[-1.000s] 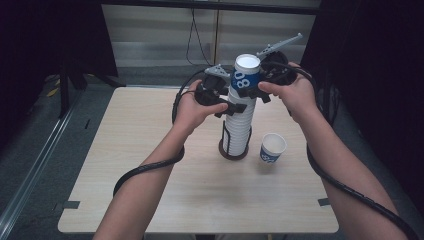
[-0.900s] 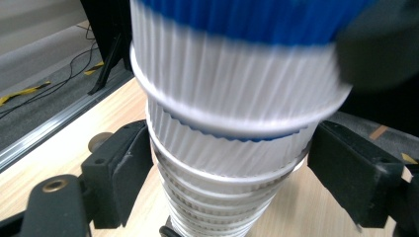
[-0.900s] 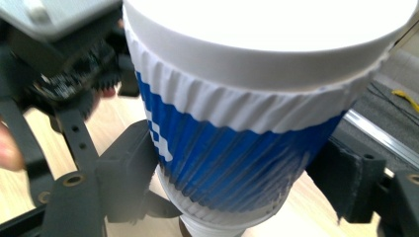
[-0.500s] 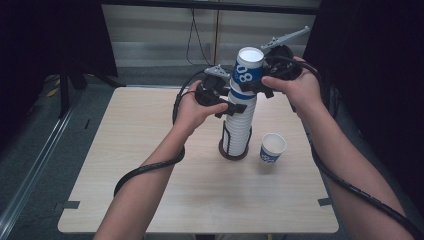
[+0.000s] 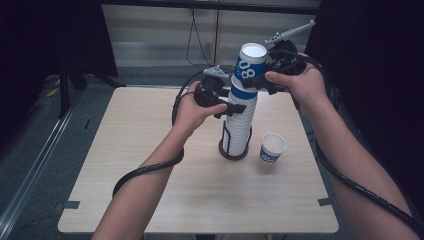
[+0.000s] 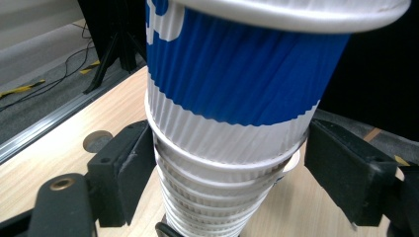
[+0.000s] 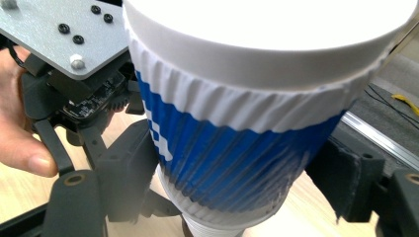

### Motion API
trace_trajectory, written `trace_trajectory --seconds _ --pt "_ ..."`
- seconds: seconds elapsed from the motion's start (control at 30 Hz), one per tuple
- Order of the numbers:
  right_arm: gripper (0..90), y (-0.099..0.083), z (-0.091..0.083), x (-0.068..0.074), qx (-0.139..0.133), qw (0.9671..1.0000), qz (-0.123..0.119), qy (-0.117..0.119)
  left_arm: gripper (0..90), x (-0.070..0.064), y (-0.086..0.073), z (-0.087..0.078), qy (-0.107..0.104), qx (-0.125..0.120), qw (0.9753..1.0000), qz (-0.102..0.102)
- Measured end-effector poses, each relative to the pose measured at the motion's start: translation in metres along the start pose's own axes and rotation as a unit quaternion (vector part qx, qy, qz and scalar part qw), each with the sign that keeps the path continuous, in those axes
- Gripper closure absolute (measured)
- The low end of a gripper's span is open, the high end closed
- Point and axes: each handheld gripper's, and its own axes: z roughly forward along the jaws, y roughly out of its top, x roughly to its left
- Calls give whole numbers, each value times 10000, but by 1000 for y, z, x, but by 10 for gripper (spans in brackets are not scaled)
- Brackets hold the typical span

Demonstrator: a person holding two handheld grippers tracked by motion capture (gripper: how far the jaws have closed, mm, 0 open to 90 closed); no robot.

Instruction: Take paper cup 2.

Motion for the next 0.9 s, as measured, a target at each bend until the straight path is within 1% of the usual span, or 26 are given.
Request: trace_trajectory --seconds 0.03,0.13,0.17,0.2,0.27,0.37,0.4,0.5,0.53,0.77,0.83,0.9 --pt "229 0 -1 0 -3 10000 -5 -2 196 0 0 0 22 -11 10000 -51" --pt "227 1 -3 -2 -92 10000 32 2 186 0 -1 -2 34 -2 10000 -49" --pt "227 1 -4 -2 -143 9999 47 34 180 1 0 -2 28 7 10000 -64" --pt "225 1 -5 -3 -152 9999 70 16 168 1 -1 -3 28 -2 10000 -88" --pt "225 2 -6 -3 -164 9999 54 -10 165 1 -1 -4 63 -3 9999 -89" --pt "224 3 -8 -4 -238 9997 51 8 163 1 -2 -5 50 11 9999 -103" --pt "224 4 -9 -4 -301 9995 68 -28 161 1 -2 -5 30 25 9999 -105" --pt "222 5 -11 -4 -335 9994 84 -30 157 1 -2 -5 45 8 9999 -118" --pt "222 5 -13 -4 -391 9992 87 -44 157 0 -3 -4 49 15 9999 -123" --pt "221 3 -14 -5 -493 9987 113 -11 157 1 -6 -3 49 61 9999 -145" --pt "220 3 -16 -5 -552 9984 129 -20 158 1 -6 -3 49 86 9998 -152" --pt "220 4 -17 -6 -554 9984 130 -36 158 1 -6 -2 49 112 9998 -141"
